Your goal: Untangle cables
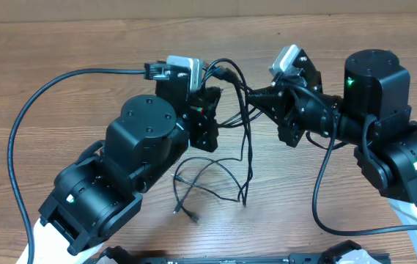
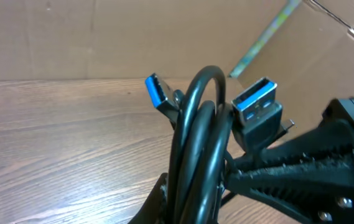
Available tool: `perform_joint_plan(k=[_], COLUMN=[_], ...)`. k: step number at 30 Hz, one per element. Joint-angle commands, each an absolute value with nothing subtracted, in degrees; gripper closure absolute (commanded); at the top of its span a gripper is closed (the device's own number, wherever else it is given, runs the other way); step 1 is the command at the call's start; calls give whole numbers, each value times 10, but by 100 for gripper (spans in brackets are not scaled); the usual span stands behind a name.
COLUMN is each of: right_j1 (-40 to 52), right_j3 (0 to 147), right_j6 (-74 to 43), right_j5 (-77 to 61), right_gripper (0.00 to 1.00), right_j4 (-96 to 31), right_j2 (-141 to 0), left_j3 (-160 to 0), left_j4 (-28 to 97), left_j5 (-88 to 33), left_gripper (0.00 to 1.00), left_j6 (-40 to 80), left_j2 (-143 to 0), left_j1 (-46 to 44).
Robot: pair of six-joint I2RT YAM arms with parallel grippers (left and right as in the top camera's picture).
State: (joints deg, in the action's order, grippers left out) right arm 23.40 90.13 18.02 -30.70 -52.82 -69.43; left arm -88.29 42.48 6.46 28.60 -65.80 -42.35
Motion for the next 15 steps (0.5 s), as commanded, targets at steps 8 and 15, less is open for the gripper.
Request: perform_joint_plan(k=[8,15], right_j1=[235,235], right_j3=[912,912], right_j6=[157,-78], right_j5=[-323,-17], right_gripper=[96,96], right_j4=[-530,-560], right_j2=[-687,-685], left_j3=[-892,-892], left_j4=[422,422], left_j5=[89,91], left_gripper=[96,96], left_j6=[305,305], left_j2=[-656,-655], left_j1=[-424,-424])
